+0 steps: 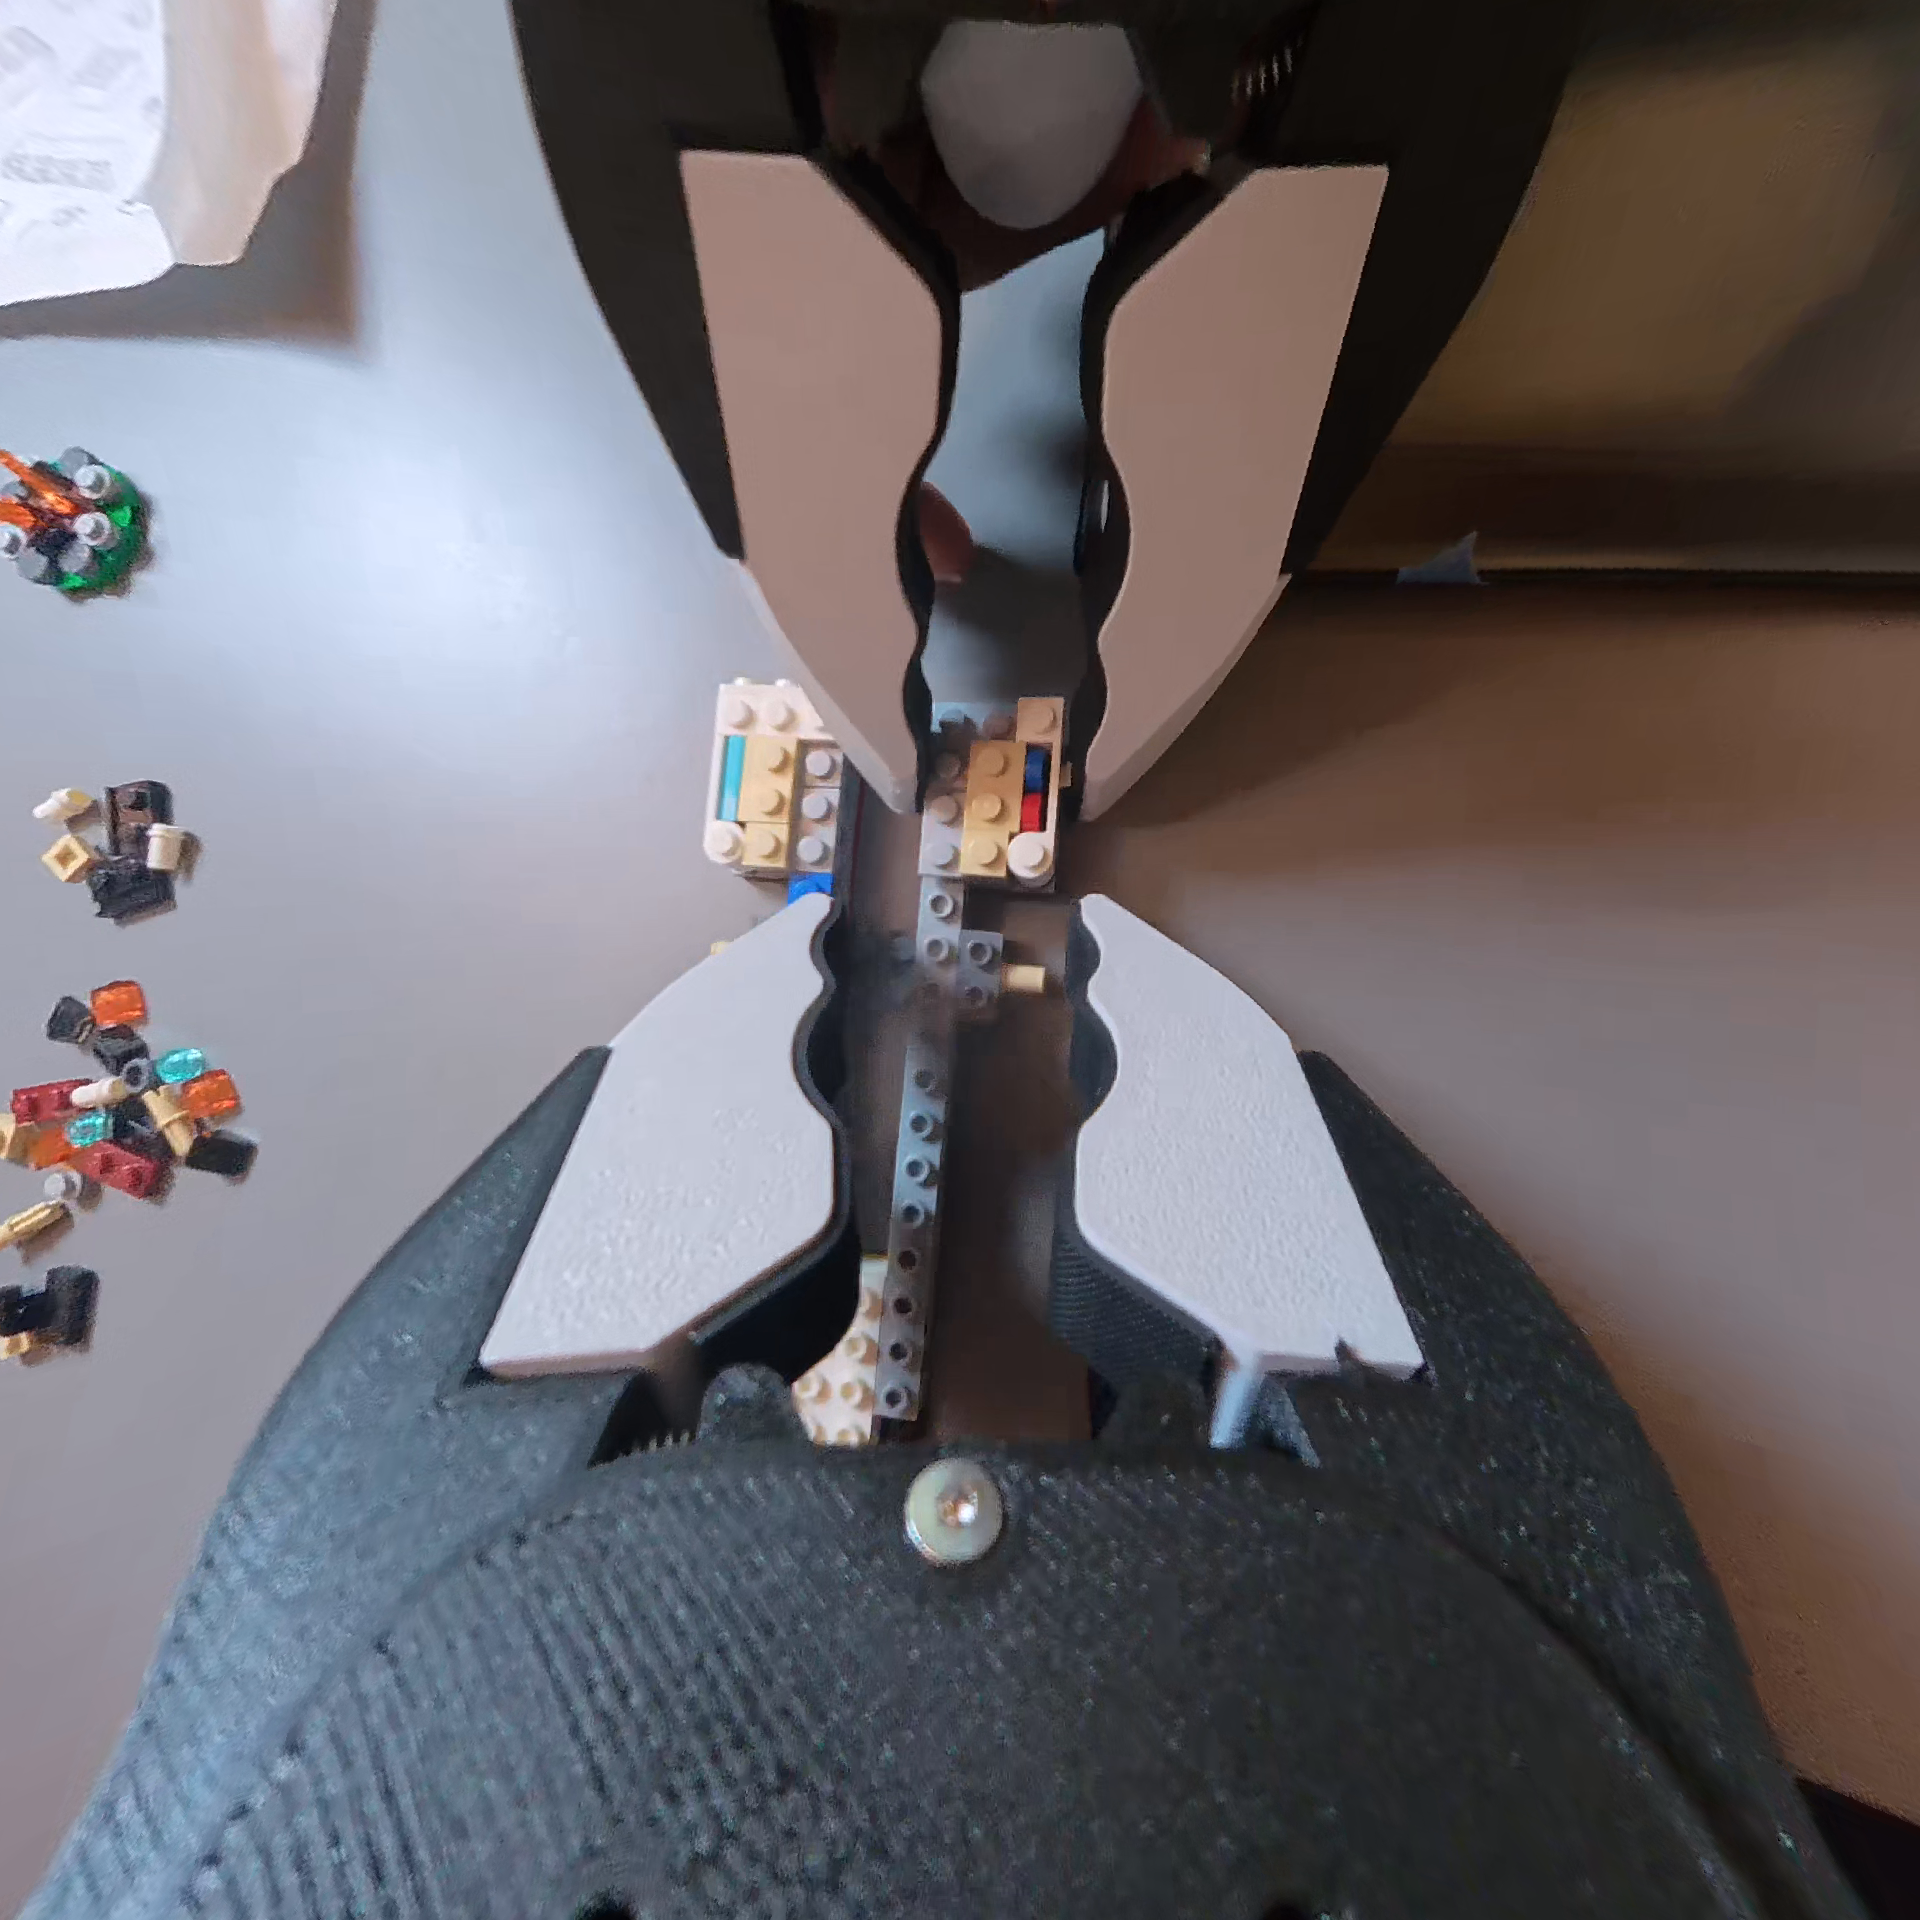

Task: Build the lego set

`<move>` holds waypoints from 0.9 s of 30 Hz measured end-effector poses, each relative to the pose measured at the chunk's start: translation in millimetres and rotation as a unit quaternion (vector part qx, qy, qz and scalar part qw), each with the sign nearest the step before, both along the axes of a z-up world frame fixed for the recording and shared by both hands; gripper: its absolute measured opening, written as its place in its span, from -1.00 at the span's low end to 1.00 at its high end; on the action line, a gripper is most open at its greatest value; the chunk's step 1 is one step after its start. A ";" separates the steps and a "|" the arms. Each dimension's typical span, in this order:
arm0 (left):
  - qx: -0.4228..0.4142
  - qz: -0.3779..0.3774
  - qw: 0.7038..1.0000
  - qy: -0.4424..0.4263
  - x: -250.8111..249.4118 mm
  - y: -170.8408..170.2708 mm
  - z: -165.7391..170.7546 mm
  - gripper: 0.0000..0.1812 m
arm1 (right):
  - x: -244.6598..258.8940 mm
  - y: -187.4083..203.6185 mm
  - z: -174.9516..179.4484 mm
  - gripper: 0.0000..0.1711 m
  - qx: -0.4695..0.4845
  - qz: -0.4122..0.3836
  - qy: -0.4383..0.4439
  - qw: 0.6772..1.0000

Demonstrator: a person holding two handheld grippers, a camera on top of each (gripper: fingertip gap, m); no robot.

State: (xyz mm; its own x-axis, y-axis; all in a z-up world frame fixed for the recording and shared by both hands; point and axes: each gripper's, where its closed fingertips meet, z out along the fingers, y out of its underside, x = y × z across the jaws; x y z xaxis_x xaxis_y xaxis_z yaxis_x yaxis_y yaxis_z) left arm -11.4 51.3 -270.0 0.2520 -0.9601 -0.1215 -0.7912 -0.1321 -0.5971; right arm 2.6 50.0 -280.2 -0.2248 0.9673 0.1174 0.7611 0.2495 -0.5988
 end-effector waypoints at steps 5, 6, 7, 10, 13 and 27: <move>-0.019 -0.004 1.000 0.017 -7.4 -2.2 -1.0 -0.52 | 0.2 -0.2 0.4 -0.68 -0.005 0.002 0.002 1.000; -0.020 -0.005 1.000 0.018 -6.5 -2.6 -1.7 -0.53 | 0.2 -0.2 0.5 -0.68 -0.006 0.002 0.002 1.000; -0.022 -0.006 1.000 0.021 -5.7 -3.1 -2.8 -0.55 | 0.1 -0.3 0.6 -0.68 -0.006 0.002 0.003 1.000; -0.030 -0.010 0.998 0.055 -8.0 -6.1 -11.7 -0.60 | -0.4 -0.3 0.6 -0.68 -0.007 0.003 0.003 1.000; -0.033 -0.007 0.997 0.069 -9.0 -7.4 -13.2 -0.66 | -0.2 -1.2 0.5 -0.68 -0.005 0.005 0.003 1.000; -0.041 -0.012 0.998 0.052 -8.7 -8.0 -11.1 -0.72 | -0.9 -2.8 2.0 -0.68 0.006 0.008 0.008 1.000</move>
State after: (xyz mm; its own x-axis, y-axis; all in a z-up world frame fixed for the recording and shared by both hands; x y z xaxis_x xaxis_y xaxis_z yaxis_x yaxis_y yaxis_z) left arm -20.1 43.3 -281.1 0.2191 -0.9734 -0.0676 -0.8521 -0.1572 -0.4992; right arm 1.7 47.2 -278.3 -0.2392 0.9618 0.1333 0.7474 0.2701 -0.6070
